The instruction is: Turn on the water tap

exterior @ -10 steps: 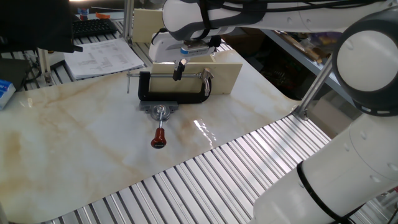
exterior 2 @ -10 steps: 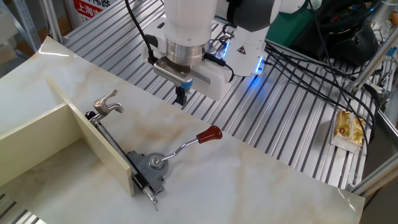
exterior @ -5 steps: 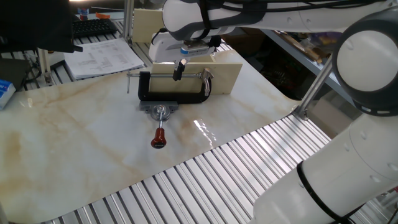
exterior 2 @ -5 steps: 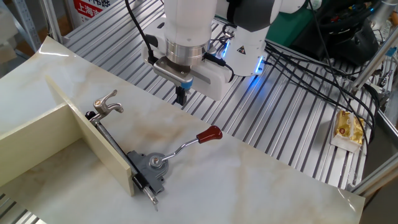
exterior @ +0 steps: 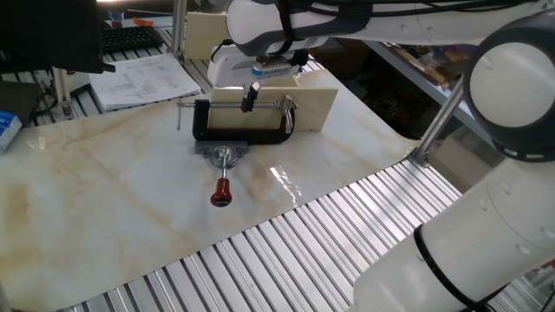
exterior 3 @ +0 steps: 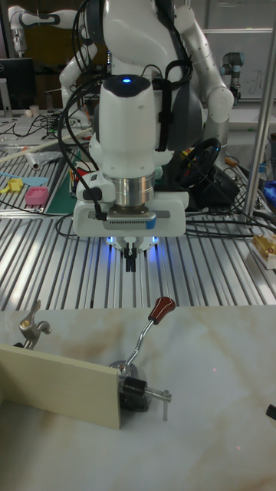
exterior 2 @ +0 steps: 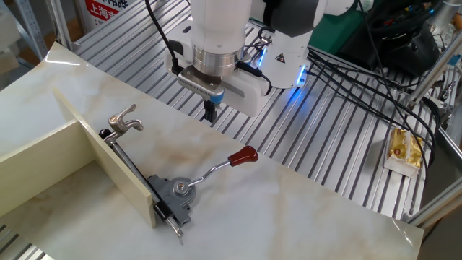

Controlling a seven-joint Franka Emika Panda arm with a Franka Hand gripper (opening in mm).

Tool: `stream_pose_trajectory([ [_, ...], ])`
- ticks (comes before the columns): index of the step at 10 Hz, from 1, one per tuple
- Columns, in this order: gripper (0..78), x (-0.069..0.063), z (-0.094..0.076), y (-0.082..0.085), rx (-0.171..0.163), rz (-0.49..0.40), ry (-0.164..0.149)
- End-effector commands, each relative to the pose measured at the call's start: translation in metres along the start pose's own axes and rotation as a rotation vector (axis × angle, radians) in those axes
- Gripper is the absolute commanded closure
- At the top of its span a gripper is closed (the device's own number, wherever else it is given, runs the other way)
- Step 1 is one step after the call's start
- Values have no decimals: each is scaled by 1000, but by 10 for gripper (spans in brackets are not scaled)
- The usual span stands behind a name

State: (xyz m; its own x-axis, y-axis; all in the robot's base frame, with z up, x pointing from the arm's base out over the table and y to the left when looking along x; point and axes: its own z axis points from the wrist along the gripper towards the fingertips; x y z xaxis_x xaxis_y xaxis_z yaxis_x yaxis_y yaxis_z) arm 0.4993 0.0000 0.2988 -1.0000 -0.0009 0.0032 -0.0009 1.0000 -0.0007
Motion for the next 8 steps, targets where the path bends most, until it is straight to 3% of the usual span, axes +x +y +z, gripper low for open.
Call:
stream_pose_trajectory([
  [1, 776, 0, 0, 0, -49, -97, 13],
  [3, 776, 0, 0, 0, 9, -110, 16],
  [8, 776, -1, 2, 0, 6, -107, 23],
])
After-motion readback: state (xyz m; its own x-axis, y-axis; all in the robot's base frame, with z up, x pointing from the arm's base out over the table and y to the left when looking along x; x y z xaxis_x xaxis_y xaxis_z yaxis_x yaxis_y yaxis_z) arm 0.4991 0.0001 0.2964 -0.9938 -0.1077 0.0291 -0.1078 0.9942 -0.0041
